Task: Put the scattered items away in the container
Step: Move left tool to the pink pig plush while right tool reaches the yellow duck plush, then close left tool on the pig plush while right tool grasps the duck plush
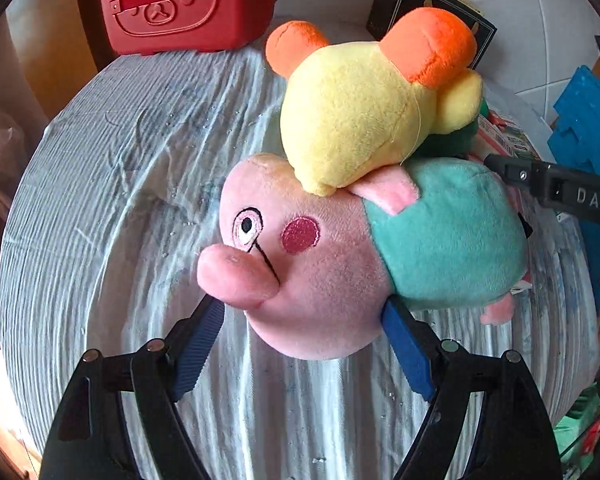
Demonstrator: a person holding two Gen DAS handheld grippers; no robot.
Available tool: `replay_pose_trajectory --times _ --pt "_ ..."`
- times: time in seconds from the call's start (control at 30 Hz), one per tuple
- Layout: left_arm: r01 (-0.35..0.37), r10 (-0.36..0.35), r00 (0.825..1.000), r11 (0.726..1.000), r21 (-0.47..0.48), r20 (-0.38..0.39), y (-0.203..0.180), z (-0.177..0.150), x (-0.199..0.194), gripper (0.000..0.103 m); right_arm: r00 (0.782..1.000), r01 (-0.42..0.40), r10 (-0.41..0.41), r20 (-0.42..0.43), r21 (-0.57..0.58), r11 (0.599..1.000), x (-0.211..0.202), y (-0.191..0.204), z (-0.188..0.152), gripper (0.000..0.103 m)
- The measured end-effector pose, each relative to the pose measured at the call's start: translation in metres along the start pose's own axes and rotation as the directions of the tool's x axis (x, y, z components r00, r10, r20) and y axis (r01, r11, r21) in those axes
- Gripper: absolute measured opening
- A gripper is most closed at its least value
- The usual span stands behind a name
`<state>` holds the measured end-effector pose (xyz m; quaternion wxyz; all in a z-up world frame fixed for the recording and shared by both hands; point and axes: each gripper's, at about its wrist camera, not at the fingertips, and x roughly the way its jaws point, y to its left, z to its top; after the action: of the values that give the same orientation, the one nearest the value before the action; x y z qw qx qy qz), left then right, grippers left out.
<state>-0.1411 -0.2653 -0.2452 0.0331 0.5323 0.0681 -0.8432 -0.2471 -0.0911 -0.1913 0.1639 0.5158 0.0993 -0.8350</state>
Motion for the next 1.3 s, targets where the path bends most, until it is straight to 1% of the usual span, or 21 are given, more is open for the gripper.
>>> replay_pose_trajectory --times 0.03,0.07,0.1,0.13,0.17,0.23,0.3,0.37,0.43,0.57,0.6,0.63,0.67,0.77,0.87,0.93,1.0,1.07,1.1,1.13,1.3 --pt "-0.041 0.041 0.999 0.999 0.016 0.006 0.008 0.003 0.000 0.081 1.000 0.002 -0.002 -0.012 -0.013 1.000 0.002 0.012 -0.006 0.062" --pt "-0.095 0.095 0.995 0.995 0.024 0.015 0.019 0.005 0.000 0.081 1.000 -0.001 0.000 -0.020 -0.030 1.000 0.001 0.024 -0.012 0.061" --pt "-0.148 0.147 0.989 0.989 0.016 0.026 0.033 0.008 0.000 0.081 0.999 -0.029 0.027 -0.042 -0.037 0.999 0.002 0.035 -0.019 0.061" --pt "-0.175 0.175 0.984 0.985 -0.005 0.029 0.049 0.011 0.000 0.081 0.994 -0.086 0.084 -0.070 -0.035 0.996 0.003 0.045 -0.026 0.061" --pt "-0.179 0.180 0.983 0.983 -0.037 0.023 0.066 0.015 -0.001 0.081 0.985 -0.148 0.145 -0.098 -0.032 0.988 0.005 0.058 -0.033 0.061" --pt "-0.199 0.202 0.979 0.976 -0.090 0.026 0.092 0.023 -0.007 0.081 0.974 -0.200 0.193 -0.115 -0.054 0.978 0.007 0.084 -0.042 0.061" --pt "-0.210 0.215 0.976 0.973 -0.096 0.047 0.102 0.027 -0.018 0.081 0.965 -0.242 0.234 -0.120 -0.051 0.969 0.008 0.103 -0.044 0.063" --pt "-0.182 0.188 0.980 0.979 -0.093 0.070 0.100 0.028 -0.030 0.081 0.954 -0.278 0.271 -0.127 -0.041 0.960 0.008 0.112 -0.044 0.066" --pt "-0.146 0.154 0.984 0.986 -0.085 0.091 0.090 0.028 -0.042 0.081 0.957 -0.271 0.262 -0.122 -0.056 0.961 0.002 0.114 -0.042 0.076" --pt "-0.078 0.089 0.990 0.992 -0.104 0.111 0.069 0.027 -0.061 0.081 0.967 -0.241 0.238 -0.089 -0.026 0.970 -0.021 0.088 -0.039 0.076" --pt "-0.061 0.072 0.992 0.992 -0.107 0.106 0.067 0.026 -0.061 0.081 0.971 -0.230 0.228 -0.078 -0.018 0.973 -0.027 0.079 -0.039 0.077" --pt "-0.046 0.057 0.993 0.993 -0.106 0.102 0.064 0.025 -0.061 0.081 0.976 -0.209 0.208 -0.064 -0.015 0.978 -0.034 0.069 -0.038 0.082" --pt "-0.039 0.049 0.994 0.994 -0.104 0.096 0.061 0.023 -0.061 0.081 0.981 -0.187 0.186 -0.047 -0.009 0.982 -0.042 0.058 -0.037 0.084" --pt "-0.055 0.063 0.996 0.989 -0.136 0.056 0.059 0.023 -0.053 0.081 0.990 -0.137 0.138 -0.014 0.044 0.990 -0.057 0.024 -0.030 0.085" --pt "-0.055 0.051 0.998 0.980 -0.193 -0.022 0.063 0.027 -0.040 0.081 0.992 -0.121 0.122 -0.009 0.083 0.989 -0.060 0.008 -0.020 0.085" --pt "-0.044 0.035 0.998 0.977 -0.209 -0.046 0.061 0.031 -0.037 0.081 0.989 -0.145 0.148 -0.013 0.108 0.984 -0.059 0.010 -0.012 0.085" --pt "-0.047 0.038 0.998 0.976 -0.210 -0.049 0.059 0.038 -0.037 0.081 0.984 -0.174 0.178 -0.020 0.121 0.977 -0.060 0.014 -0.006 0.087" --pt "-0.051 0.041 0.998 0.977 -0.205 -0.055 0.056 0.047 -0.036 0.081 0.982 -0.183 0.188 -0.023 0.126 0.975 -0.060 0.018 0.001 0.093" --pt "-0.055 0.044 0.997 0.979 -0.199 -0.061 0.054 0.051 -0.035 0.081 0.982 -0.184 0.189 -0.025 0.130 0.974 -0.058 0.020 0.006 0.100" --pt "-0.062 0.050 0.996 0.979 -0.192 -0.069 0.053 0.055 -0.033 0.081 0.981 -0.185 0.190 -0.027 0.136 0.973 -0.057 0.021 0.011 0.103" --pt "-0.088 0.071 0.991 0.985 -0.147 -0.112 0.052 0.072 -0.019 0.081 0.982 -0.169 0.180 -0.051 0.171 0.971 -0.040 0.023 0.032 0.103"
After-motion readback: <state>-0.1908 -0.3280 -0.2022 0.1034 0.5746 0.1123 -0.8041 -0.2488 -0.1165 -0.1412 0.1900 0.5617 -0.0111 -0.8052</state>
